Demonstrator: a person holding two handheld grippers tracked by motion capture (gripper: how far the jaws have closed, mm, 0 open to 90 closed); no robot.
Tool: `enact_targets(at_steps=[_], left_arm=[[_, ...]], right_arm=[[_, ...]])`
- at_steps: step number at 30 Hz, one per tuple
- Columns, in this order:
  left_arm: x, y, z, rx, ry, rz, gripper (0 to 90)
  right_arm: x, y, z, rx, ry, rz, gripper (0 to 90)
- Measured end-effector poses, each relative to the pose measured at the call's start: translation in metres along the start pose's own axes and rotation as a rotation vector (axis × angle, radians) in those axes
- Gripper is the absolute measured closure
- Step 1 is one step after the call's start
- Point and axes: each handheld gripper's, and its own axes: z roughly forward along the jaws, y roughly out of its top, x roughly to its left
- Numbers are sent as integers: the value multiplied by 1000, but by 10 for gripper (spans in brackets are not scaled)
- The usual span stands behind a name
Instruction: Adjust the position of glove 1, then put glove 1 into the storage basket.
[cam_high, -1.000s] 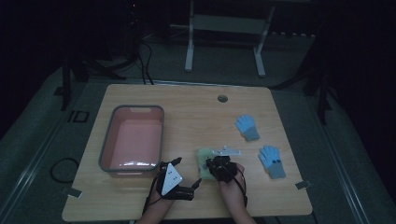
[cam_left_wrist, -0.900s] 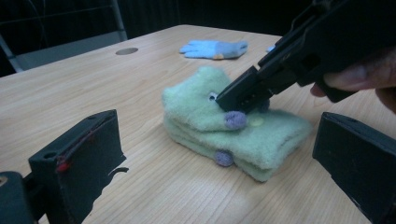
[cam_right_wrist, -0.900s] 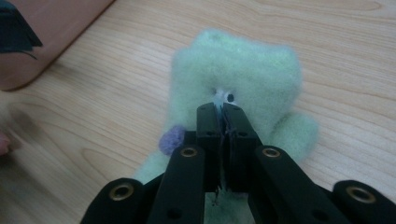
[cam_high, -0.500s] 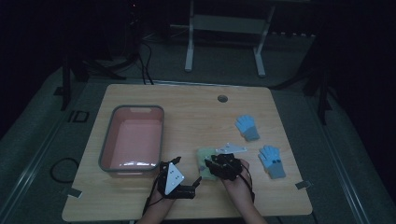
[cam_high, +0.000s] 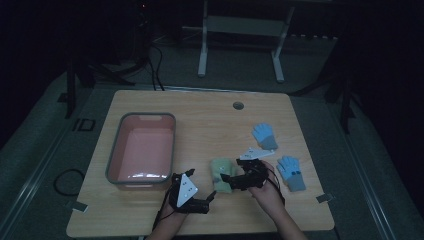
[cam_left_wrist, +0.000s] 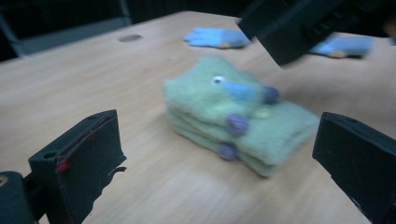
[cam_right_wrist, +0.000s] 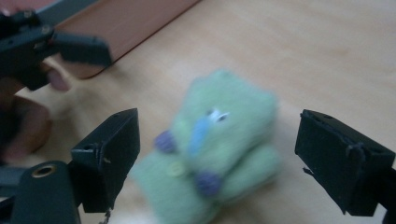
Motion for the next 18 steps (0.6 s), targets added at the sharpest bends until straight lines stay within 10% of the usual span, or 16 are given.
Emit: enact_targets(at_steps=[2,8,18], left_arm=[[-2,2,1,64,-26,18,16],[-7,8,2,94,-134,39,16],[-21,22,21,146,-216,209,148]], right_arm=[[-12,4,-6,-39,-24,-49,139],[-29,14,-11,-9,37,-4,135],[-33,25,15,42,142,7,241]])
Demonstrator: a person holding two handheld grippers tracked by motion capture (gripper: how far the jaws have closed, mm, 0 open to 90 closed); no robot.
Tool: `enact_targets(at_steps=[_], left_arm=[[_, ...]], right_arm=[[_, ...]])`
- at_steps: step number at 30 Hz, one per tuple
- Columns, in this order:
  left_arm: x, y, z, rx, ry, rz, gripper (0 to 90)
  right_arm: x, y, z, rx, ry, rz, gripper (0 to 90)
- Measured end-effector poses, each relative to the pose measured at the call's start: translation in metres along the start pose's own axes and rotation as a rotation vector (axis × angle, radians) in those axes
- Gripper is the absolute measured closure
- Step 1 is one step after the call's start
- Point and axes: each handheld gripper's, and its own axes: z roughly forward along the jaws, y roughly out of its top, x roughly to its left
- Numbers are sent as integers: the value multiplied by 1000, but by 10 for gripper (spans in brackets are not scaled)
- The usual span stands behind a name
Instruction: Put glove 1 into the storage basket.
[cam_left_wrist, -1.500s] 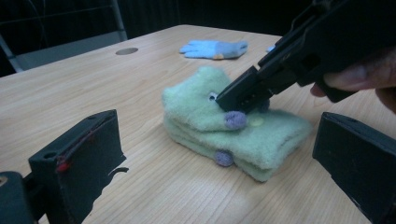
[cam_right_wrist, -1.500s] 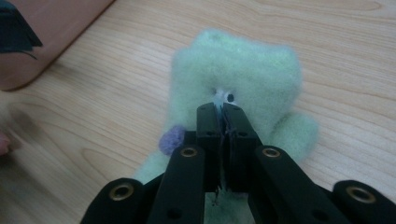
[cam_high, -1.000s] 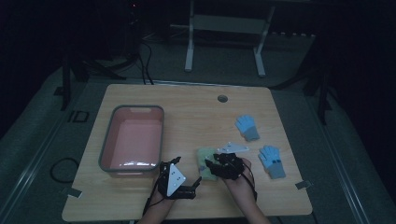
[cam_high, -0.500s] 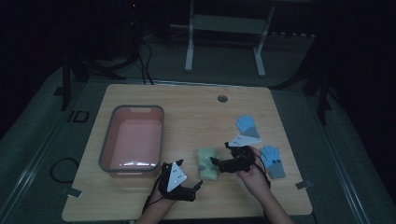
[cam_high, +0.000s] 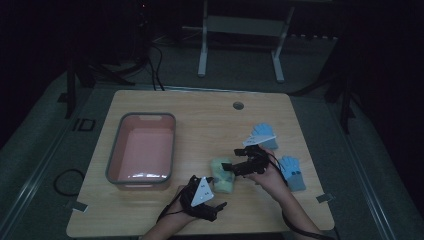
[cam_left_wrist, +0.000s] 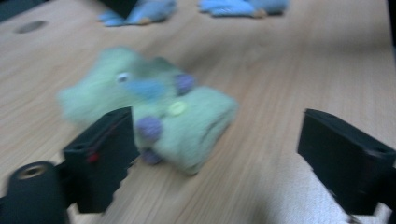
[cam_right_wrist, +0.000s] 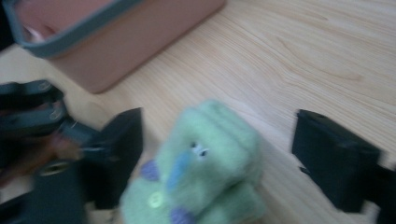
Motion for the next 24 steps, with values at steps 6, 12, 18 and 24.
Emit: enact_targets(at_steps=[6,12,18,24], left_arm=[[7,7,18,60,-35,90,274],[10,6,31,145,-57,167,360],[10,3,35,144,-22,245,424],[5,1,37,142,44,279,582]], right_arm=[[-12,7,17,86,26,29,430],[-28,-1,39,139,78,81,422],[-35,-15,53,198,150,125,436],[-37,-20,53,186,193,153,544]])
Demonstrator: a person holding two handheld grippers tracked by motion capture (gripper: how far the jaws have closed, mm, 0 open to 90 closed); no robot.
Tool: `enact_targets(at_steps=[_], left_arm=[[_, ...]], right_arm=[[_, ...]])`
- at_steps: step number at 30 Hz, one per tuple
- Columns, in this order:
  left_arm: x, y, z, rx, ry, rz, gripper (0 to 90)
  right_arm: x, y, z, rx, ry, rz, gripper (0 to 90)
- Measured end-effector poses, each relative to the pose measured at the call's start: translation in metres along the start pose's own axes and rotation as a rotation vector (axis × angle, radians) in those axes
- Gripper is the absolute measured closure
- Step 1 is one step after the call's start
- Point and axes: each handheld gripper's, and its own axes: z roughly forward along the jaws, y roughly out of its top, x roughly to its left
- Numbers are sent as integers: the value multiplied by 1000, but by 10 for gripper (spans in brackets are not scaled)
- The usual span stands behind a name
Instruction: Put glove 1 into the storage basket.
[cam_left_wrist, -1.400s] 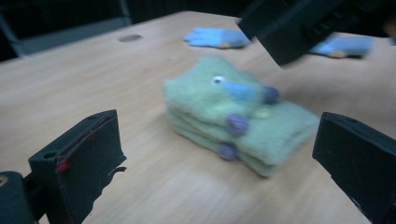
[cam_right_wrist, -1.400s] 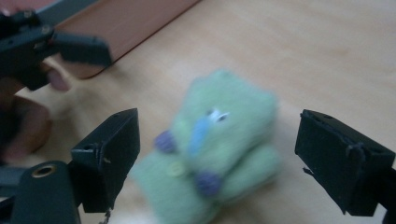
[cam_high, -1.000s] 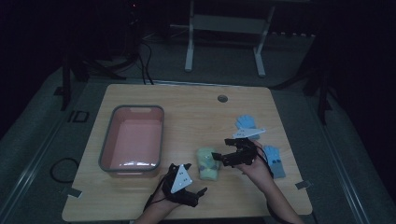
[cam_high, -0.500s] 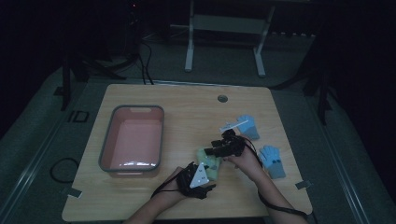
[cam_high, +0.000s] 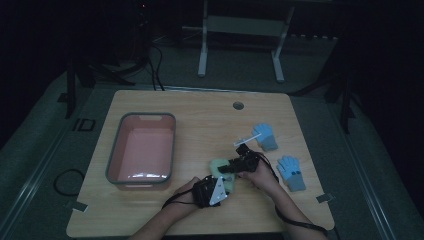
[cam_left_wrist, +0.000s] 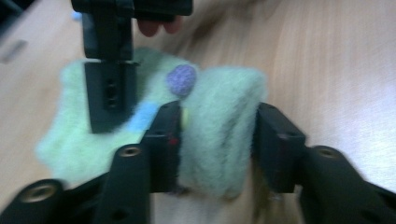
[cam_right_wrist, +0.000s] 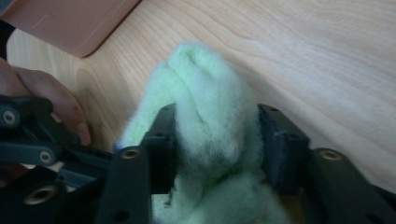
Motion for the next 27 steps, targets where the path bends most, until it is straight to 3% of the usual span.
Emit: enact_targets(at_steps=[2,5,9,12,15,22,27], left_arm=[[0,1,0,6,3,-3,620],[7,3,-2,11,-28,-45,689],[14,7,-4,41,-34,-49,724],[19,9,-6,68,-26,-42,728],[26,11,-12,68,-48,-56,729],[38,17,-31,51,-50,-65,732],[47,25,-44,79,-44,-72,735]], right_arm=[[1,0,0,0,0,1,580],[4,1,-1,-7,-3,-2,632],[9,4,-6,-35,-15,2,687],[14,7,-8,-70,-40,-7,701],[22,13,-12,-78,-54,-32,705],[36,26,-21,-100,-51,-69,716],[46,36,-27,-123,-57,-88,719]])
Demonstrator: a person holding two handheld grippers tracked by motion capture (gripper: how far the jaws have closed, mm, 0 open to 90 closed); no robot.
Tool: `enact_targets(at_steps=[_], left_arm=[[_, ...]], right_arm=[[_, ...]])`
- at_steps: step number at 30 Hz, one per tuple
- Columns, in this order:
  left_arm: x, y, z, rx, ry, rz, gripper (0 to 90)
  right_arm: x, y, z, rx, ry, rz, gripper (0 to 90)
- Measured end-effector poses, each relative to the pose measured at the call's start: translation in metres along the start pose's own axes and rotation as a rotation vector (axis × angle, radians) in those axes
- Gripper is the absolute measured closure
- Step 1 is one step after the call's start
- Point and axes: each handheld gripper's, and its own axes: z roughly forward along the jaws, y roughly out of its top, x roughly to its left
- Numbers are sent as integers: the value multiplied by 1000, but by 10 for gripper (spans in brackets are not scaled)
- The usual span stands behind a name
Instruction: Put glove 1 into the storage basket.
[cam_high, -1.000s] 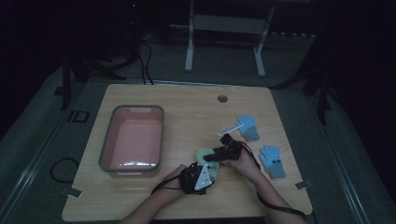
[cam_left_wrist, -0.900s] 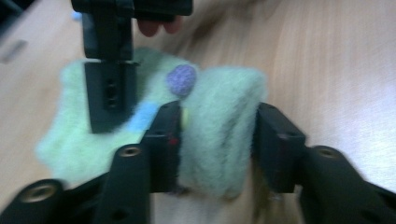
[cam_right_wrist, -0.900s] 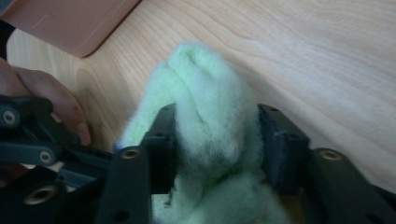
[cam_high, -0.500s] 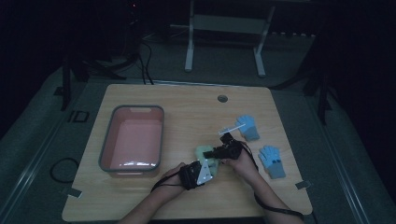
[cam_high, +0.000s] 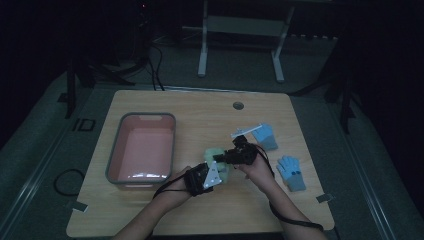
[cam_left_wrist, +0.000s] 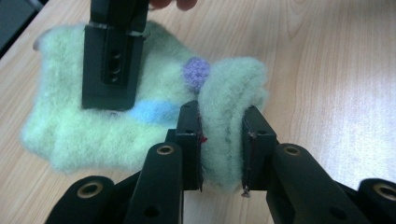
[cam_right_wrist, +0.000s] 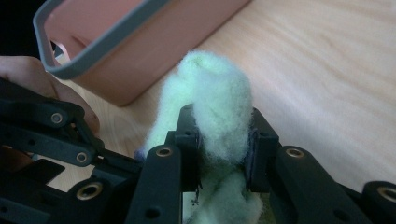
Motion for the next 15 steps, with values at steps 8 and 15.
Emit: enact_targets(at_steps=[8,15], left_arm=[[14,8,-23,-2,6,6,738],[27,10,-45,-3,24,9,740]], right_arm=[[13,22,-6,-8,-7,-30,719],[22,43,-8,-33,9,-42,718]])
